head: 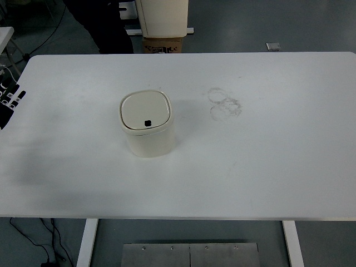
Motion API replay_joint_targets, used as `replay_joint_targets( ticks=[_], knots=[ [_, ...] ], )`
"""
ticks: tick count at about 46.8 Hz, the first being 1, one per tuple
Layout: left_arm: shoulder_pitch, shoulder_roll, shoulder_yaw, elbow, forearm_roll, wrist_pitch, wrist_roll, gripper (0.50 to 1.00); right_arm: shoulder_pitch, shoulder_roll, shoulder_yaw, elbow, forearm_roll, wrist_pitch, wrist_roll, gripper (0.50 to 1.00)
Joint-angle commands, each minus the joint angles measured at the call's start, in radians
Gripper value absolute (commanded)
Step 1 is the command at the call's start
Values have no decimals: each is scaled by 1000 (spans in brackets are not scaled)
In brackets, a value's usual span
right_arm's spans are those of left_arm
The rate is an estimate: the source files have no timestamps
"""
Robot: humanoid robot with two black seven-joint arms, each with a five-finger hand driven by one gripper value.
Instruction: Open trash bin
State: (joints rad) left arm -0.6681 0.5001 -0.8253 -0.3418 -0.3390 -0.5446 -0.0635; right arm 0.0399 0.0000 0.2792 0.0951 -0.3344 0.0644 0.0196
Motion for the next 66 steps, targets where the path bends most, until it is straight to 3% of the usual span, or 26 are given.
replay_joint_targets(
  ticks=[1, 66],
  knots=[
    [-1, 1, 0, 0, 1, 2, 1, 1000, 0, 0, 0, 0, 0, 0, -1, 991],
    [-7, 1, -6, 0, 11, 12, -2, 1000, 0, 0, 0, 0, 0, 0, 0, 991]
  ],
)
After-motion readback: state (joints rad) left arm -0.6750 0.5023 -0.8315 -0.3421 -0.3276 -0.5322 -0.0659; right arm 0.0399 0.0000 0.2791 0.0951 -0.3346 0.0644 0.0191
